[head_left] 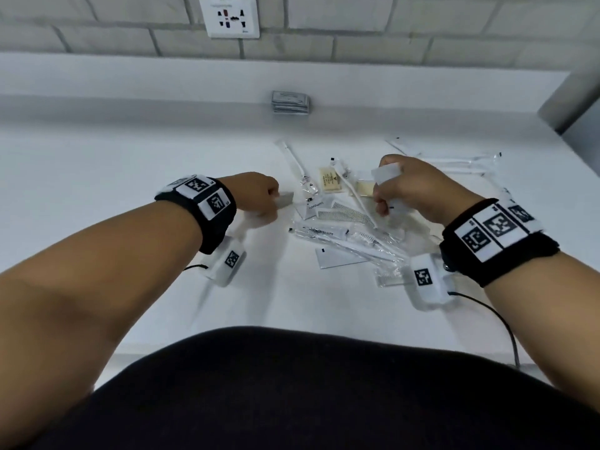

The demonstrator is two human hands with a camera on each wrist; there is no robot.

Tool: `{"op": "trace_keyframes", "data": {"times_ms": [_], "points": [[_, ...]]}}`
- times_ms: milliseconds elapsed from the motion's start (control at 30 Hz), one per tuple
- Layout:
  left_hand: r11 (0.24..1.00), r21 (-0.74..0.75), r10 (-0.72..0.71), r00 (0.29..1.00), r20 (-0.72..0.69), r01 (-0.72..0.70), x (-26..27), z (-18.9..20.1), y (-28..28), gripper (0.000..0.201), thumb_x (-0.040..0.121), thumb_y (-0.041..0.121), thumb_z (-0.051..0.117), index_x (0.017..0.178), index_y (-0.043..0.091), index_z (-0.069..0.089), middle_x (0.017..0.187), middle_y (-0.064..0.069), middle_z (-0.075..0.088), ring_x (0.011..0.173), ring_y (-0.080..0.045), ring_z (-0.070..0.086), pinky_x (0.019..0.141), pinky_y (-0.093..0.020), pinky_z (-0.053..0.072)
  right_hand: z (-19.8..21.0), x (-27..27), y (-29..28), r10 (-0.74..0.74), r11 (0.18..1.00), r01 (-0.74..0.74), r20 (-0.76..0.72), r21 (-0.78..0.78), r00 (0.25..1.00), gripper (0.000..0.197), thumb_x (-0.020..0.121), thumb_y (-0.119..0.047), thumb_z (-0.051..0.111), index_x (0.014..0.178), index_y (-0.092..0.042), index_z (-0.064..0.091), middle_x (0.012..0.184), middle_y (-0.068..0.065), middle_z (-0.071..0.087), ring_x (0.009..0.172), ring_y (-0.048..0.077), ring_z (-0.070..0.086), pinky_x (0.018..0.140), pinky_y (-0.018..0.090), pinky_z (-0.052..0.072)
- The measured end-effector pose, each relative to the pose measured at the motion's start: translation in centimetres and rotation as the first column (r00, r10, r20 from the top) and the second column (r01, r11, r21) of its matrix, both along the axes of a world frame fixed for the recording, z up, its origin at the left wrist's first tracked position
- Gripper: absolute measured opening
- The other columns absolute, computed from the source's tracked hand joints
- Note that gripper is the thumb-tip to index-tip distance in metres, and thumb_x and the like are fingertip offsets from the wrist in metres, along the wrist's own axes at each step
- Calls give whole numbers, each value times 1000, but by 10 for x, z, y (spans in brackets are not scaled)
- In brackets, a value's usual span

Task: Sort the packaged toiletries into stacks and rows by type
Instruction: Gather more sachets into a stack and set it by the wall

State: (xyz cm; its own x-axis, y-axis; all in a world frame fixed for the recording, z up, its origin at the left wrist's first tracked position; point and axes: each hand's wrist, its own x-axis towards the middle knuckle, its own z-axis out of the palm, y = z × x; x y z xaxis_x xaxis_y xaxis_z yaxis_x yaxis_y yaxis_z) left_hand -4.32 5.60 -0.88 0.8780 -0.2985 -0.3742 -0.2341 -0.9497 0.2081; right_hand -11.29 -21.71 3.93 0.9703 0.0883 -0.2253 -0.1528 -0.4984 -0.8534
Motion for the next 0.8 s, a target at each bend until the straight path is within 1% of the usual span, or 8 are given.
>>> {"op": "trace_keyframes", "data": {"times_ms": [67,133,200,300,400,533,700,800], "points": [[982,-162,89,996,-32,-93,3,1,0,17,75,14,61,73,17,44,82,-5,68,80,-29,64,71,-36,51,-5,-15,9,134,987,-140,-68,-77,989,24,78,7,52,77,-17,54,67,10,55,57,25,55,62,36,49],[948,-286,122,990,-77,-139,3,2,-5,12,80,11,57,84,17,48,90,-8,73,77,-28,68,73,-36,55,-8,-31,22,326,906,-354,-149,-233,933,26,84,-2,51,93,-24,63,76,-5,58,64,13,54,65,29,45],[959,-263,91,994,-56,-103,4,1,-15,13,87,17,58,98,19,52,97,-4,70,78,-22,61,69,-29,47,-15,-43,33,460,741,-507,-217,-441,861,22,91,-21,55,110,-30,64,96,-15,61,86,7,57,76,27,44],[988,-149,-42,999,35,46,1,3,-37,23,88,41,60,94,18,57,89,2,61,84,-19,55,71,-27,38,-26,-49,40,486,517,-493,-235,-700,842,40,89,-36,60,127,-30,57,119,-5,57,110,18,55,91,33,46],[988,-145,-51,996,77,62,-1,1,-56,41,80,44,69,103,11,60,97,-5,61,88,-22,56,75,-30,40,-31,-50,38,422,495,-405,-195,-769,885,49,85,-39,62,132,-32,50,124,-1,51,113,23,54,91,39,48],[990,-138,-19,995,99,32,-1,-4,-70,67,73,43,78,121,11,46,112,-5,59,95,-23,56,76,-31,43,-36,-51,43,391,474,-378,-194,-795,899,55,80,-43,69,128,-26,49,121,0,49,105,26,56,82,38,50],[998,-50,31,998,49,-29,0,1,-76,73,75,37,78,127,3,39,110,-10,61,95,-26,62,74,-32,50,-37,-51,48,417,500,-387,-177,-774,892,56,78,-27,75,127,-21,49,123,1,45,101,29,57,78,38,50],[999,-20,47,999,-16,-47,2,3,-69,57,75,37,78,112,-1,56,94,-15,67,87,-29,66,67,-31,47,-36,-47,52,438,506,-438,-216,-743,873,58,75,-16,75,126,-21,49,123,1,46,104,29,57,82,44,51]]}}
